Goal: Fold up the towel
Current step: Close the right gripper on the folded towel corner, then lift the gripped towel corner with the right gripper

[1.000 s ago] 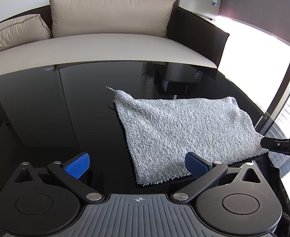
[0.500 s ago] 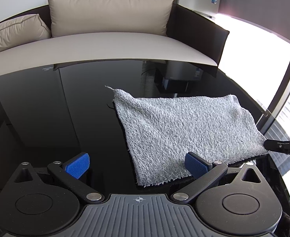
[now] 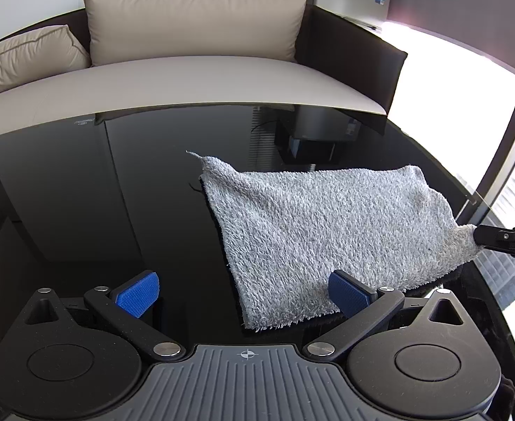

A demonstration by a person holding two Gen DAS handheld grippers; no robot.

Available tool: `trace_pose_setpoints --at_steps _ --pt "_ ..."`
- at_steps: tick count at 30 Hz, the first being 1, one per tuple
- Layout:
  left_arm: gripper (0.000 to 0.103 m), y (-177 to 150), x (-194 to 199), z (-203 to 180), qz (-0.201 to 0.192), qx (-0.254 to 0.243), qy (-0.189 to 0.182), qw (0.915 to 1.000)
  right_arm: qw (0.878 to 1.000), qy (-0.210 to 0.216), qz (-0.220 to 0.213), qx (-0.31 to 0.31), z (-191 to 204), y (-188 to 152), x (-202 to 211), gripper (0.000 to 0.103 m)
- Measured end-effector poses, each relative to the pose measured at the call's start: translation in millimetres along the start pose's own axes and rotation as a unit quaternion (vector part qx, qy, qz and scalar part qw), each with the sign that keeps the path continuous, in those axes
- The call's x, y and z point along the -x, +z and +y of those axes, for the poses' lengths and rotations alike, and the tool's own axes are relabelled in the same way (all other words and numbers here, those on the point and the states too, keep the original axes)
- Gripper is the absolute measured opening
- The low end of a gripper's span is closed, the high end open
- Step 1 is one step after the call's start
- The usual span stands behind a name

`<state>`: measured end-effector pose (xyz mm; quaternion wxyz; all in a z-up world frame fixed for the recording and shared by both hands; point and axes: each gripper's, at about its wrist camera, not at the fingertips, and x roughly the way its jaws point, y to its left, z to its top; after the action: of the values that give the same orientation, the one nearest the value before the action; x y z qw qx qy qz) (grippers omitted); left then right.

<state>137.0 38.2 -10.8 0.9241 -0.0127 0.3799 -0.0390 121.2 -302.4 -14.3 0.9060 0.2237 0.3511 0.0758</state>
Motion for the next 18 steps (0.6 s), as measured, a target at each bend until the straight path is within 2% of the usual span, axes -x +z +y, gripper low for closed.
trace_pose_setpoints --at_steps 18 --pt "0.102 2 -1 4 0.005 0.006 0.000 1.0000 1.000 0.016 -0.017 0.011 12 6 0 0.003"
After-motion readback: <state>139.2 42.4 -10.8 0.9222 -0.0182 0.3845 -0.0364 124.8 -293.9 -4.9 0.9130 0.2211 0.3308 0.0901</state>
